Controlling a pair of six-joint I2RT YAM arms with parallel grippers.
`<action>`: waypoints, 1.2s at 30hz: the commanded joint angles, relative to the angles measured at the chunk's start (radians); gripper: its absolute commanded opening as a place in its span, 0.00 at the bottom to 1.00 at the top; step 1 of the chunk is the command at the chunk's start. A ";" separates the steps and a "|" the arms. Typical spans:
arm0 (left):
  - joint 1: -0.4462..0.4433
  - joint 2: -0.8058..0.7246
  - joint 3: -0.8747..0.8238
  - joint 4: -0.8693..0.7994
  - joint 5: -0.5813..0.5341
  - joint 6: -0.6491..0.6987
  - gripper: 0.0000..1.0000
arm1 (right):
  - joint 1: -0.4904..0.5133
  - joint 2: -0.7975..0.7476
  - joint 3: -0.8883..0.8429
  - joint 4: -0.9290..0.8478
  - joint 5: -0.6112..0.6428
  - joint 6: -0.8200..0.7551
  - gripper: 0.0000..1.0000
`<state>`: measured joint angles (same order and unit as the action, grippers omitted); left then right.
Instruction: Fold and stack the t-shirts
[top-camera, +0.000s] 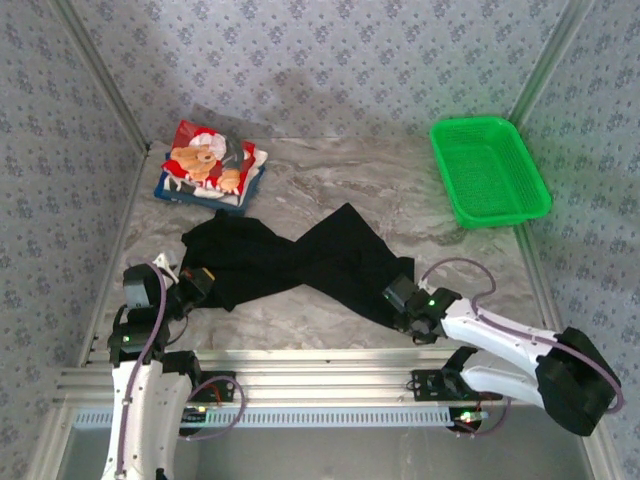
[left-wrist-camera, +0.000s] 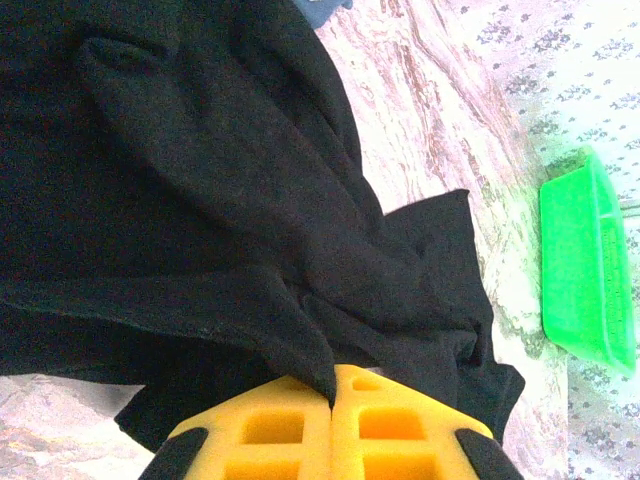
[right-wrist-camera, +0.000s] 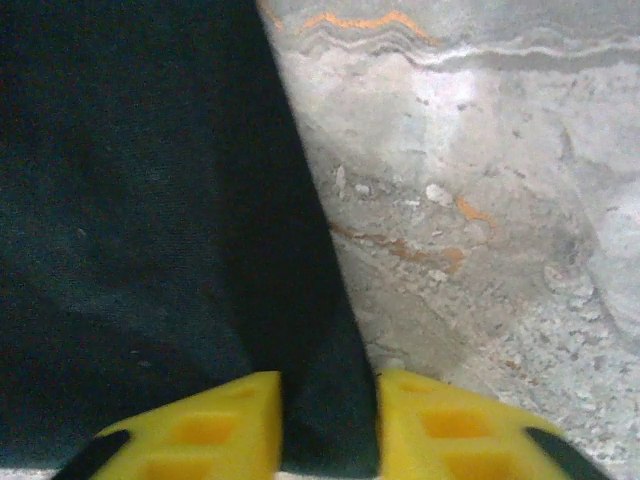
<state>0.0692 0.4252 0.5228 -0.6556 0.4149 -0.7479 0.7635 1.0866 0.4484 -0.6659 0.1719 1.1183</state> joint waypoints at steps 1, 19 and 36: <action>-0.006 -0.007 0.039 -0.010 0.000 0.029 0.00 | -0.002 0.056 -0.013 0.368 -0.197 -0.051 0.18; -0.002 0.355 0.772 0.053 0.031 0.142 0.00 | -0.427 -0.094 0.772 0.004 -0.448 -0.416 0.00; -0.011 0.653 1.618 -0.080 0.050 0.174 0.00 | -0.818 0.055 1.505 0.040 -0.892 -0.305 0.00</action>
<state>0.0685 1.0714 2.0892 -0.7383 0.4355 -0.5438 -0.0147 1.1572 1.8923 -0.6815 -0.5873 0.7433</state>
